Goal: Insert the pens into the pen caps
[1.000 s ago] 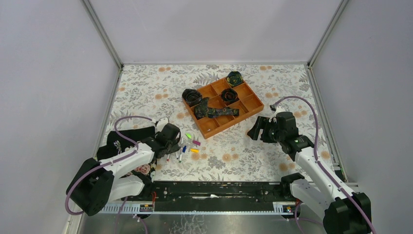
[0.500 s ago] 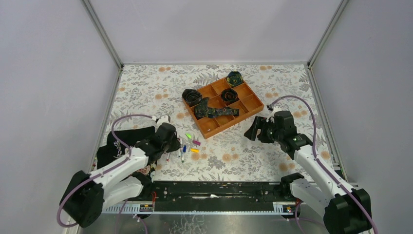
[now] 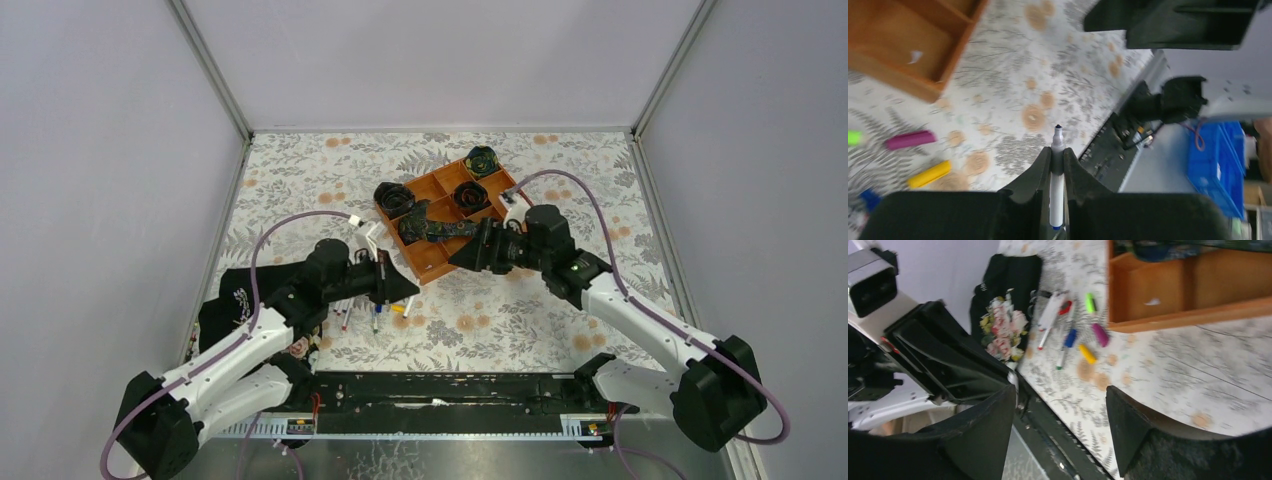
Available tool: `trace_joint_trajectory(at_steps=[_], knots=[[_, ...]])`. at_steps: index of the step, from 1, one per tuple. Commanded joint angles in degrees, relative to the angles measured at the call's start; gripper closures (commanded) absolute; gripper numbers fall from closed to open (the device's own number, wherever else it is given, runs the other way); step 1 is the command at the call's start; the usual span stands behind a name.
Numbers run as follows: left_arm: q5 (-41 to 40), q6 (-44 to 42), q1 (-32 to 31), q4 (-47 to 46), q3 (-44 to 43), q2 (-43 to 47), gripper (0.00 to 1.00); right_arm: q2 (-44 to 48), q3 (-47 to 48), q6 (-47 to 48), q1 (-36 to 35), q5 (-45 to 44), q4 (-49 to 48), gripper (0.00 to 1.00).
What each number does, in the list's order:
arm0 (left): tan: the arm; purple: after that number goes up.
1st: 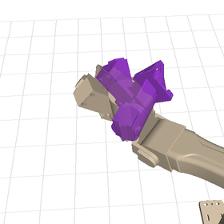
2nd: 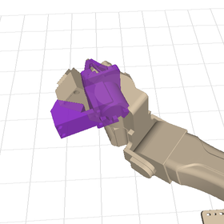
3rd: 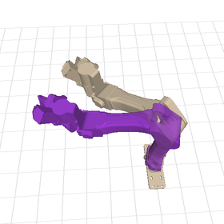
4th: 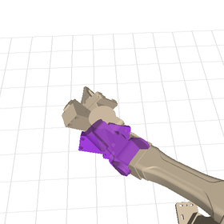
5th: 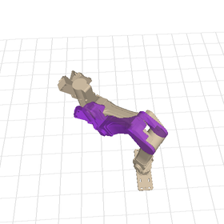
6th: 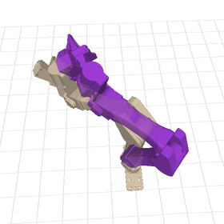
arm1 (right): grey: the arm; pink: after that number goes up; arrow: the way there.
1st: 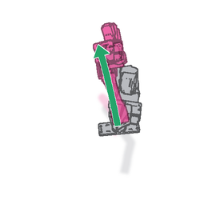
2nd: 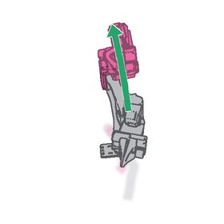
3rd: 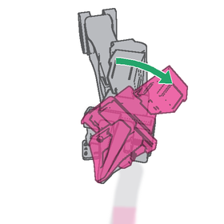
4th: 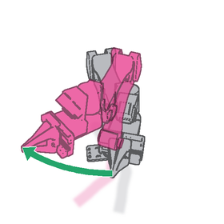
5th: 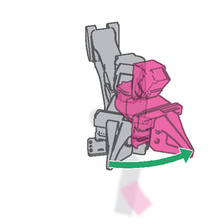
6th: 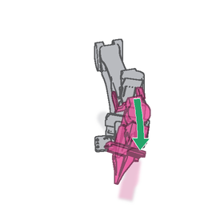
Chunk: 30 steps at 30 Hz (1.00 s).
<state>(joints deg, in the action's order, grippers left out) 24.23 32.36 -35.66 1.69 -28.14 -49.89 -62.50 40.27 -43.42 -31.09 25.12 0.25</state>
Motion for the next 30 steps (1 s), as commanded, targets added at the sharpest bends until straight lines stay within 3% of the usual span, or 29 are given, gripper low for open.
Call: trace_joint_trajectory(at_steps=[1, 14, 30], knots=[[12.3, -3.5, -2.2, -5.3, -4.5, -2.8, 1.00, -3.7, 6.6, -4.5, -5.4, 2.8, -8.1, 0.29], [6.4, -1.1, -4.6, -10.7, -2.4, -0.8, 1.00, -8.7, 9.1, -4.5, -13.3, -0.3, -8.3, 0.57], [0.5, 1.6, -4.6, -11.1, -1.1, 1.1, 1.00, -6.9, 7.4, -4.8, -15.4, -2.0, -7.4, 0.72]])
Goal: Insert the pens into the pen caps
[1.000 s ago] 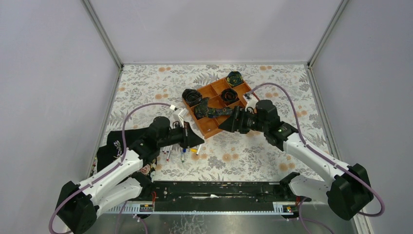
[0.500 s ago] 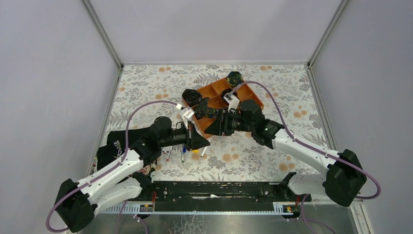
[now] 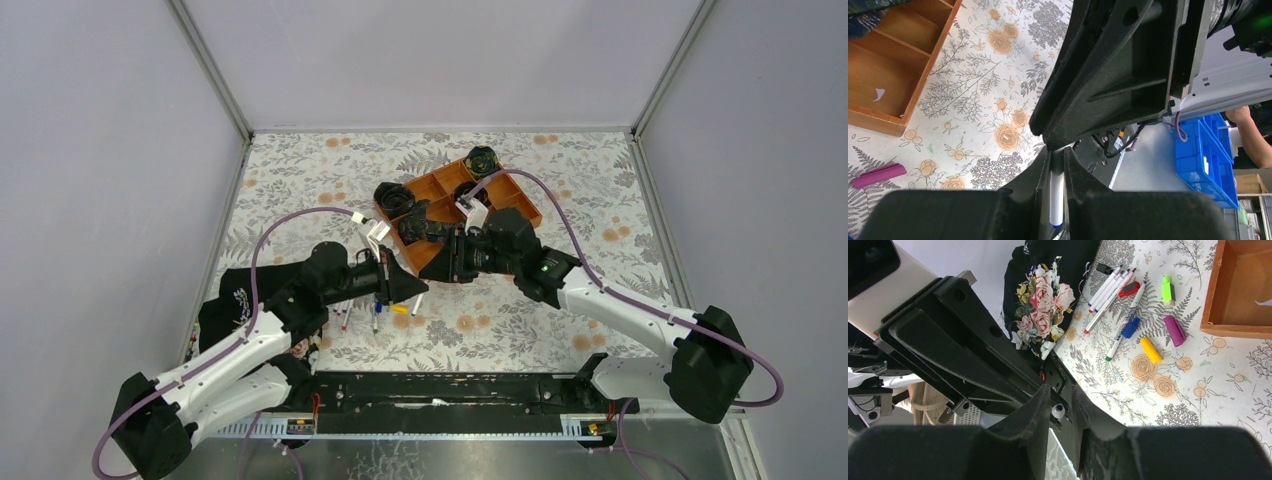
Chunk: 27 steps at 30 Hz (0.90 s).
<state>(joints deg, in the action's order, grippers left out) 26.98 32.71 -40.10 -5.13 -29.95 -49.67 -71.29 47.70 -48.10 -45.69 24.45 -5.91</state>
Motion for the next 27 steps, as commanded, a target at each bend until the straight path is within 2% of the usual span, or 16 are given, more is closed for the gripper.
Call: trace_joint_trajectory(at_steps=[1, 4, 6, 8, 9, 10, 12, 15, 22, 27], knots=[[-2.3, 1.7, -0.2, -4.7, 0.9, 0.9, 1.00, 1.9, -0.3, -0.1, -0.9, -1.5, -1.2, 0.73], [-2.5, 3.1, -0.2, -6.3, 1.7, 1.0, 1.00, 1.6, -0.5, -0.2, -1.0, -1.5, -1.4, 0.77], [-2.4, 3.5, -0.2, -7.3, 2.0, 1.1, 1.00, 1.5, -0.7, -0.3, -1.2, -1.5, -1.8, 0.85], [-2.0, 3.5, -0.2, -7.4, 2.1, 1.0, 1.00, 1.7, -0.8, -0.6, -1.3, -1.9, -2.0, 0.99], [-1.7, 3.4, -0.2, -7.3, 2.2, 0.9, 1.00, 1.7, -0.8, -0.8, -1.3, -2.0, -2.2, 1.00], [-1.6, 3.4, -0.2, -7.1, 2.3, 0.9, 0.94, 1.9, -0.9, -0.9, -1.3, -2.3, -2.5, 1.00], [-1.3, 3.4, -0.2, -6.4, 2.6, 0.7, 0.77, 2.7, -0.9, -1.0, -1.3, -3.4, -2.6, 1.00], [-1.0, 2.8, -0.2, -4.4, 3.5, 0.7, 0.63, 4.2, -0.5, -0.7, -1.3, -5.3, -2.1, 1.00], [0.0, 1.8, -0.3, -0.9, 4.9, 1.8, 0.59, 5.6, 0.5, 0.0, -1.3, -6.5, -0.6, 1.00], [0.5, 1.6, -0.5, -0.8, 4.6, 2.1, 0.64, 5.1, 0.2, -0.4, -1.3, -5.6, -1.0, 1.00]])
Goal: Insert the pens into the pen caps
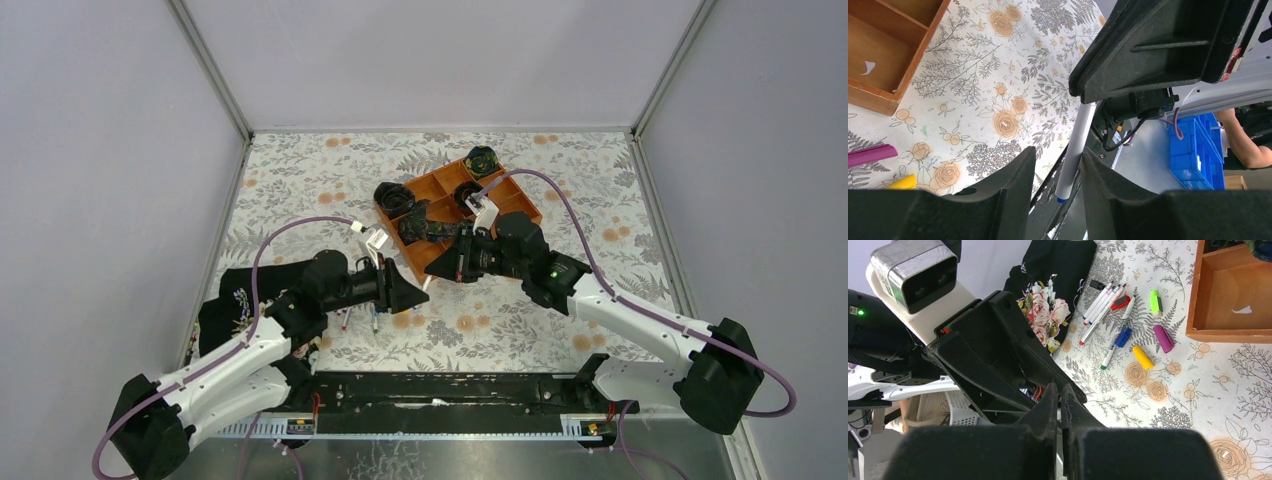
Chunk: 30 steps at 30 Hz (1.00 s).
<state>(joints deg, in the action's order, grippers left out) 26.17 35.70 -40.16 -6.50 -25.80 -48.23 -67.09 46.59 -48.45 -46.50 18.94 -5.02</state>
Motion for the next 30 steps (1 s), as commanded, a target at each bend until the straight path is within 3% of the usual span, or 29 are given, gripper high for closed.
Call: trace_joint_trajectory(at_steps=[1, 9, 12, 17, 18, 20, 23, 25, 30], knots=[[1.6, -1.5, -0.5, 0.6, 0.3, 0.5, 0.64, 0.9, 1.2, -0.2, -0.5, -0.1, -2.1, 1.00], [3.1, -2.5, -1.4, 0.6, -0.6, -1.3, 0.65, 0.6, 1.2, -0.6, -0.5, 0.3, -2.5, 1.00], [3.1, -2.9, -1.7, 0.4, -1.0, -1.9, 0.72, 0.3, 1.2, -0.7, -0.5, 0.7, -2.5, 1.00], [1.4, -1.9, -1.7, -0.6, -1.0, -1.6, 1.00, -0.3, 1.0, 0.0, -0.5, 0.7, -2.5, 1.00], [0.7, -1.4, -1.7, -0.4, -1.0, -1.3, 1.00, -0.5, 1.0, 0.4, -0.5, 0.4, -2.3, 1.00], [-4.9, -0.9, -1.6, 1.9, -2.3, -0.5, 1.00, -1.1, 0.9, 1.5, -0.5, -0.9, -1.6, 0.92], [-12.4, -2.7, 1.5, 11.1, -6.9, -0.2, 1.00, -2.5, 0.8, 3.0, -0.9, -3.0, -0.4, 0.67], [-12.3, -5.7, 8.2, 17.0, -9.8, -0.4, 1.00, -4.2, 1.5, 4.4, -2.1, -4.9, 0.7, 0.54], [-10.3, -13.6, 25.0, 23.7, -15.3, -1.6, 1.00, -9.9, 5.0, 7.3, -6.4, -11.5, 3.0, 0.40]])
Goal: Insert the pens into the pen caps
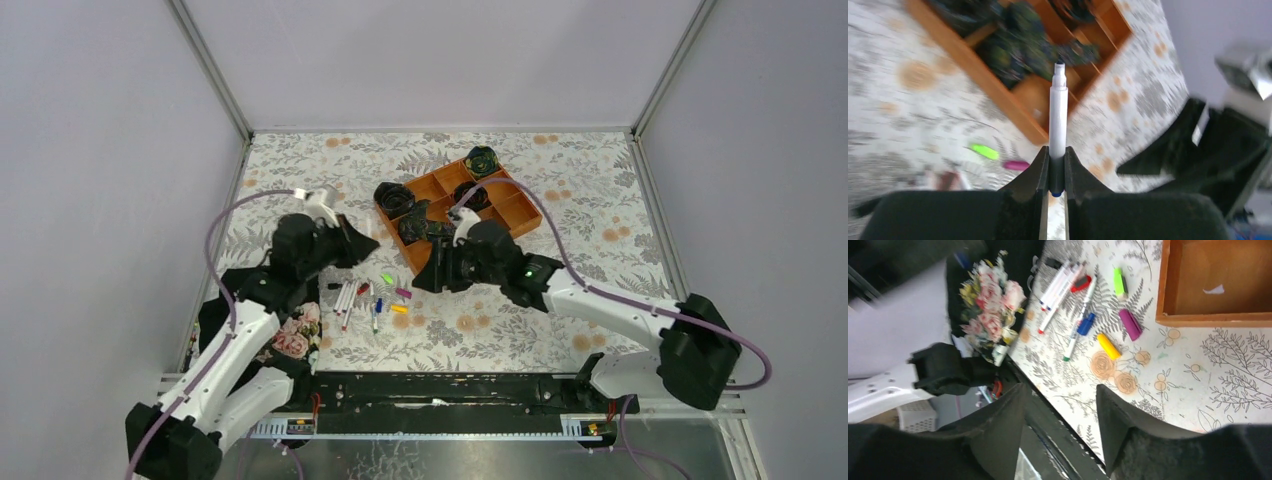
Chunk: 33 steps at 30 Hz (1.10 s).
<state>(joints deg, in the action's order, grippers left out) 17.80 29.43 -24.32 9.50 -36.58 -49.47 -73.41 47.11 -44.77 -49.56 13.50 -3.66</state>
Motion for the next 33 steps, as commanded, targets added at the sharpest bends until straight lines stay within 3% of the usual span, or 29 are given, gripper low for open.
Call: trace_joint_trajectory(at_steps=[1, 5, 7, 12, 15, 17, 33], knots=[[-1.8, -8.6, 11.9, 8.2, -5.3, -0.8, 1.00, -5.0, 5.6, 4.1, -4.4, -7.3, 2.0, 0.37], [-4.0, -10.7, 20.0, 6.4, -5.7, -0.9, 1.00, -12.5, 9.9, 5.0, -8.3, -11.4, 2.3, 0.35], [-9.5, -11.3, 20.2, 6.9, -6.2, -0.8, 1.00, -16.2, 12.4, 4.7, -9.3, -12.6, 3.1, 0.38], [-12.3, -13.1, 20.2, 8.1, -5.7, 2.3, 1.00, -26.5, 19.3, 5.3, -11.0, -13.4, 4.0, 0.40], [-13.9, -14.3, 20.2, 8.4, -4.8, 3.9, 1.00, -31.6, 23.3, 6.3, -11.2, -12.1, 3.9, 0.54], [-14.5, -14.3, 20.2, 8.9, -4.8, 4.1, 1.00, -34.7, 26.5, 7.4, -11.2, -12.0, 5.4, 0.57], [-15.0, -14.5, 20.2, 9.0, -5.0, 4.4, 1.00, -45.3, 35.7, 8.7, -11.2, -19.6, 13.6, 0.50]])
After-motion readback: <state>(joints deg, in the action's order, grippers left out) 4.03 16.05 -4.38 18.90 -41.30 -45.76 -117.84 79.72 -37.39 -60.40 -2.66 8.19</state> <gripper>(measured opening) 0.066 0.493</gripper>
